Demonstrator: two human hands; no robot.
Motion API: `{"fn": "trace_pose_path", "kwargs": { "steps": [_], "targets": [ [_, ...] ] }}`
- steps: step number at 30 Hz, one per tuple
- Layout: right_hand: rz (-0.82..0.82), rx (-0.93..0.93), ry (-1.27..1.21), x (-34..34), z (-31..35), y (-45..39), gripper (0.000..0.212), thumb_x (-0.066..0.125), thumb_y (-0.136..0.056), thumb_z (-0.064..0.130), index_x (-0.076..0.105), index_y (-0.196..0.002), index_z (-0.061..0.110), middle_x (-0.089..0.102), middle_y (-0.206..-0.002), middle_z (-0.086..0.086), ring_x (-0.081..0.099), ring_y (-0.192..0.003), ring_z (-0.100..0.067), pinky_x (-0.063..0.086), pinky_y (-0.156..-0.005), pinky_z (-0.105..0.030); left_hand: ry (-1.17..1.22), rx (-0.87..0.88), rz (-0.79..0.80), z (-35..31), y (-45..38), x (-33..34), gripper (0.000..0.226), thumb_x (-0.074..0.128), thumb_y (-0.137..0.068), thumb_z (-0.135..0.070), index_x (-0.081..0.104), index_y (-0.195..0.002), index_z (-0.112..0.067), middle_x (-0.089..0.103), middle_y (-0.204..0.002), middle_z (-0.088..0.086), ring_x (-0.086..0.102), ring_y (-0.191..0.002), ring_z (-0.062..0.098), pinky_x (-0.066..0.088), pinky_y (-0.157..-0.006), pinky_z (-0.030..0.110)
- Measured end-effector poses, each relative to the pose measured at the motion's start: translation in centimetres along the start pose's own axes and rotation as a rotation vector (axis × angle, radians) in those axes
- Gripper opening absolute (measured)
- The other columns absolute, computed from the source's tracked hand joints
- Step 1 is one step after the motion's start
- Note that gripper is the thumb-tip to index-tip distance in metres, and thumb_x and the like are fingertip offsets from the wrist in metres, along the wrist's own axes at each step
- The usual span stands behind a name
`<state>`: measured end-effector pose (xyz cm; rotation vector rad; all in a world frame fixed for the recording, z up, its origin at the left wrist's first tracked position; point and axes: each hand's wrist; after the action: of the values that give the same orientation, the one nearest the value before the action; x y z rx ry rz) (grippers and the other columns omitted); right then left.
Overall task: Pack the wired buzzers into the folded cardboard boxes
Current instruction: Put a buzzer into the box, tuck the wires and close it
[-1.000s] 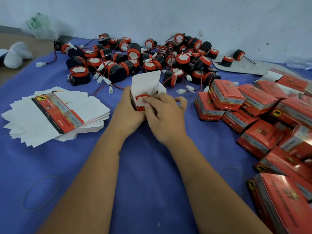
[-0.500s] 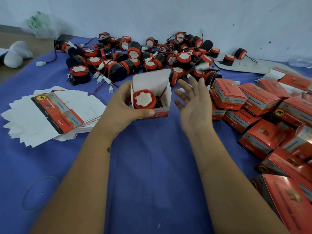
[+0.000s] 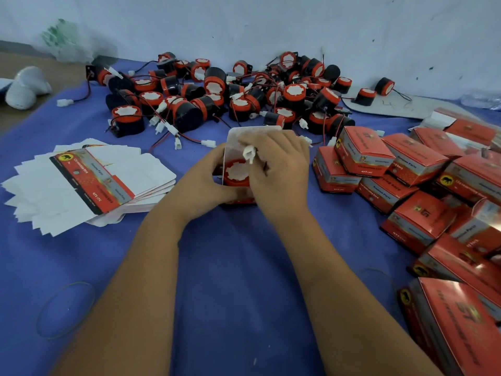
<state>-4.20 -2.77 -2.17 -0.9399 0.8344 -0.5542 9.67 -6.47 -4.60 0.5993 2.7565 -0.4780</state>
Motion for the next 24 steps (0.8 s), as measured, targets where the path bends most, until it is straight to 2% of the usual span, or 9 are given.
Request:
{"fn": "trace_pose_path", "kwargs": {
  "steps": [2, 5, 8, 12, 14, 17, 20, 21, 24],
  "targets": [
    [0.048, -0.089, 0.017, 0.1, 0.2, 0.3, 0.018, 0.057, -0.077, 0.002, 0.072, -0.086, 0.004, 0.069, -0.085, -0.008, 0.061, -0.083, -0.031, 0.040, -0.078, -0.035, -0.025, 0.000, -0.001, 0.2, -0.2, -0.1, 0.059, 0.079, -0.077, -0.007, 0.050, -0.116, -0.041, 0.065, -0.095, -0.031, 0.064, -0.084, -0.008, 0.049, -0.067, 0.008],
    [0.143, -0.222, -0.081, 0.3, 1.2, 0.6, 0.006, 0.061, -0.073, 0.002, 0.066, -0.074, 0.000, 0.062, -0.075, -0.012, 0.055, -0.073, -0.032, 0.040, -0.072, -0.037, -0.104, 0.002, -0.020, 1.0, -0.5, 0.1, 0.027, 0.062, -0.084, -0.012, 0.049, -0.103, -0.028, 0.057, -0.091, -0.020, 0.056, -0.077, -0.007, 0.045, -0.072, 0.009],
    [0.212, -0.175, -0.263, 0.9, 2.7, 1.0, 0.020, 0.056, -0.078, 0.015, 0.063, -0.068, -0.001, 0.058, -0.070, -0.013, 0.051, -0.070, -0.028, 0.039, -0.072, -0.037, -0.290, -0.007, -0.004, 2.2, -0.6, 0.2, 0.048, 0.043, -0.096, 0.013, 0.047, -0.087, -0.034, 0.057, -0.077, -0.023, 0.059, -0.066, -0.013, 0.044, -0.059, 0.002],
    [0.083, 0.051, -0.222, 0.6, 2.3, 0.6, 0.015, 0.062, -0.079, 0.006, 0.069, -0.067, 0.003, 0.066, -0.069, -0.004, 0.057, -0.074, -0.024, 0.041, -0.078, -0.038, -0.121, -0.070, -0.056, 0.9, -0.7, 0.0, 0.048, 0.063, -0.087, 0.008, 0.050, -0.105, -0.035, 0.057, -0.091, -0.022, 0.056, -0.078, -0.021, 0.044, -0.069, 0.002],
    [0.043, 0.203, -0.232, 0.0, 1.4, 0.1, 0.013, 0.065, -0.080, 0.007, 0.074, -0.072, 0.008, 0.064, -0.070, 0.011, 0.057, -0.083, -0.020, 0.045, -0.083, -0.044, -0.016, -0.070, -0.021, 0.3, -0.6, -0.2, 0.048, 0.073, -0.083, -0.002, 0.053, -0.113, -0.033, 0.066, -0.095, -0.019, 0.062, -0.086, -0.010, 0.050, -0.072, 0.012],
    [0.120, 0.493, -0.331, -0.9, 0.3, -0.4, 0.020, 0.071, -0.083, 0.011, 0.074, -0.075, 0.028, 0.059, -0.074, 0.029, 0.053, -0.100, -0.017, 0.043, -0.096, -0.049, 0.048, -0.109, -0.018, 0.1, -0.5, -0.3, 0.060, 0.082, -0.078, -0.024, 0.050, -0.128, -0.033, 0.066, -0.116, -0.018, 0.062, -0.108, 0.004, 0.053, -0.090, 0.030],
    [0.183, 0.527, -0.263, -1.2, 0.3, -0.8, 0.023, 0.075, -0.083, 0.019, 0.070, -0.082, 0.041, 0.060, -0.094, 0.017, 0.048, -0.105, -0.017, 0.041, -0.101, -0.043, 0.055, -0.129, -0.035, 0.0, -0.6, -0.3, 0.066, 0.082, -0.076, -0.027, 0.047, -0.131, -0.037, 0.063, -0.120, -0.018, 0.060, -0.113, 0.004, 0.052, -0.097, 0.033],
    [0.206, 0.511, -0.232, -1.2, 0.3, -0.9, 0.020, 0.074, -0.083, 0.019, 0.072, -0.090, 0.037, 0.062, -0.095, 0.012, 0.047, -0.105, -0.016, 0.040, -0.101, -0.042, 0.052, -0.130, -0.031, -0.1, -0.6, -0.3, 0.067, 0.082, -0.076, -0.027, 0.047, -0.132, -0.035, 0.063, -0.122, -0.016, 0.060, -0.114, 0.005, 0.052, -0.098, 0.034],
    [0.308, 0.474, -0.230, -1.3, 0.3, -1.6, 0.036, 0.069, -0.085, 0.011, 0.065, -0.112, 0.034, 0.069, -0.081, 0.015, 0.054, -0.103, -0.014, 0.039, -0.100, -0.044, 0.035, -0.108, -0.033, -0.1, -0.7, 0.0, 0.067, 0.082, -0.077, -0.024, 0.047, -0.134, -0.026, 0.063, -0.124, -0.010, 0.061, -0.112, 0.006, 0.053, -0.093, 0.028]
  ]
}}
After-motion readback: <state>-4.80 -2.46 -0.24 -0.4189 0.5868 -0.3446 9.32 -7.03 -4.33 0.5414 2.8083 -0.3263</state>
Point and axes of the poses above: each hand's wrist, its own y-axis away from the middle knuckle, its own x-axis out of the palm, z = x × y
